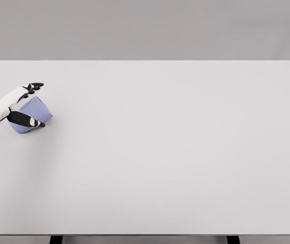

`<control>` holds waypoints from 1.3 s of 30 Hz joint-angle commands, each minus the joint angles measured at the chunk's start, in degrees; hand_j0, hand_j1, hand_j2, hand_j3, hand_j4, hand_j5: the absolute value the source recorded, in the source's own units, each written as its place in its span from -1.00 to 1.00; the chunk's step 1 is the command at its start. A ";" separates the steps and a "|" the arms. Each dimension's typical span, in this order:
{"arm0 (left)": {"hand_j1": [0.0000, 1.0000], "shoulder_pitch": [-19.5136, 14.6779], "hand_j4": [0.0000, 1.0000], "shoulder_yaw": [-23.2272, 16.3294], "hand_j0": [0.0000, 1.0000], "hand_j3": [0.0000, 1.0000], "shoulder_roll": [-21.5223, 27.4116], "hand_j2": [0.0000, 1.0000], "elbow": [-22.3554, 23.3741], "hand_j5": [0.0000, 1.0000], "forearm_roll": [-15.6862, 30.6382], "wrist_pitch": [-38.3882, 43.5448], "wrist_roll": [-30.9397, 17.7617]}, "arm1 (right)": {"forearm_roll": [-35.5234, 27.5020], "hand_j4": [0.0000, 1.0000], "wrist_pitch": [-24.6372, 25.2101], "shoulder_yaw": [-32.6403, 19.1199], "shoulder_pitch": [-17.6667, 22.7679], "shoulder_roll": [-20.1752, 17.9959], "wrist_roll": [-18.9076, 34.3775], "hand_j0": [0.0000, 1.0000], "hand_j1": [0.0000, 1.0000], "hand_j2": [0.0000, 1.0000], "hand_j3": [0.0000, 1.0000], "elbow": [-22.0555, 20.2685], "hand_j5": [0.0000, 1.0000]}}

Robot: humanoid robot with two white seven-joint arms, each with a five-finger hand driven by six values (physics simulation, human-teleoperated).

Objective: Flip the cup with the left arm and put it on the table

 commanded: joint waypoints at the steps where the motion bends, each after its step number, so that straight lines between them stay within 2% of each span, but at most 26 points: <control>1: 1.00 0.00 1.00 0.07 1.00 1.00 -0.03 1.00 0.39 1.00 -0.21 0.22 0.02 | -0.02 1.00 0.02 0.00 0.00 0.00 0.01 1.00 1.00 1.00 1.00 0.00 1.00; 14: 1.00 -0.09 1.00 -0.02 1.00 1.00 -0.21 1.00 0.48 1.00 -0.03 0.22 0.02 | -0.02 1.00 0.02 0.00 0.00 0.00 0.01 1.00 1.00 1.00 1.00 0.00 1.00; 30: 1.00 -0.44 1.00 -1.43 1.00 1.00 -2.23 1.00 4.00 1.00 -0.38 0.22 0.11 | 0.07 1.00 -0.06 0.00 0.00 0.00 0.01 1.00 1.00 1.00 1.00 0.00 1.00; 31: 0.96 -0.44 0.96 -1.43 0.96 0.96 -2.23 0.96 4.08 0.96 -0.38 0.22 0.11 | -0.02 1.00 0.02 0.00 0.00 0.00 0.01 1.00 1.00 1.00 1.00 0.00 1.00; 36: 0.39 -0.44 0.39 -1.43 0.39 0.39 -2.32 0.39 4.00 0.39 0.14 0.05 0.11 | -0.02 1.00 0.02 0.00 0.00 0.00 0.01 1.00 1.00 1.00 1.00 0.00 1.00; 39: 0.28 -0.44 0.28 -1.43 0.28 0.28 -2.58 0.28 4.00 0.28 0.23 -0.13 0.11 | 0.07 1.00 -0.06 0.00 0.00 0.00 0.01 1.00 1.00 1.00 1.00 0.00 1.00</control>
